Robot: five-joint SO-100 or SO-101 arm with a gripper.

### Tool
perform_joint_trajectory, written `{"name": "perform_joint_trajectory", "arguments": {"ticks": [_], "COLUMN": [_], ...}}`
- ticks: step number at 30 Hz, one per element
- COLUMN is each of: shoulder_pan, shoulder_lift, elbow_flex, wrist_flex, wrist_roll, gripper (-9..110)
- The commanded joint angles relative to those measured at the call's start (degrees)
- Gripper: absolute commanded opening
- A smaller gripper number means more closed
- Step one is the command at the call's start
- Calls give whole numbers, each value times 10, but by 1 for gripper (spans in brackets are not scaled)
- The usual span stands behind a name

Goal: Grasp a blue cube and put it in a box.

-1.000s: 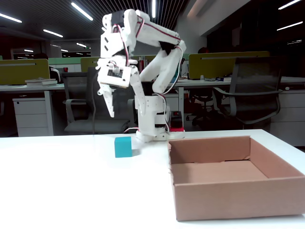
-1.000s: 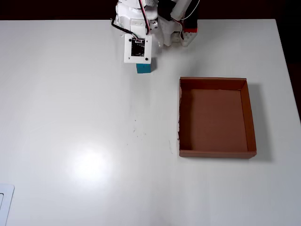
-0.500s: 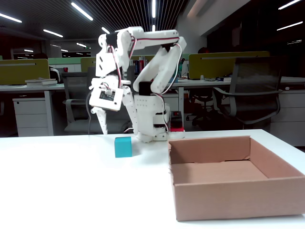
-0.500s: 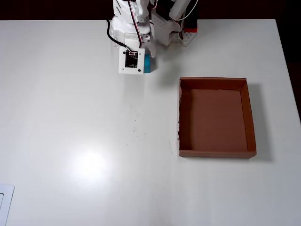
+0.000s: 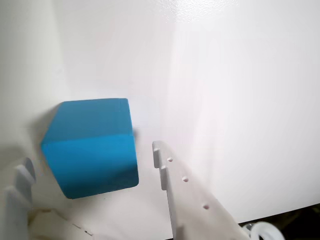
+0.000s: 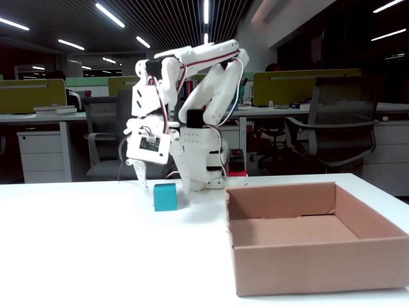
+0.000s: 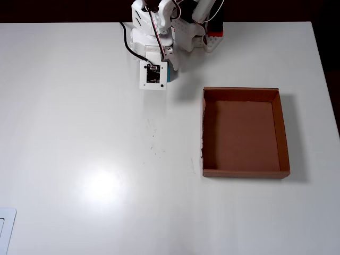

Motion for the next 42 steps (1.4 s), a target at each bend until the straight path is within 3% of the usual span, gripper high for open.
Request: {"name": "perform_joint_trajectory", "arguments": {"ticks": [1,22,31,42], "shoulder_pan": [-8,-36,-43,-94], "shoulder_lift": [-2,14,20,17], "elbow_flex": [3,20,8,-120], "wrist_flex": [-12,-19,-4,86], "wrist_roll": [6,54,71,164], "gripper": [28,12,12,11]}}
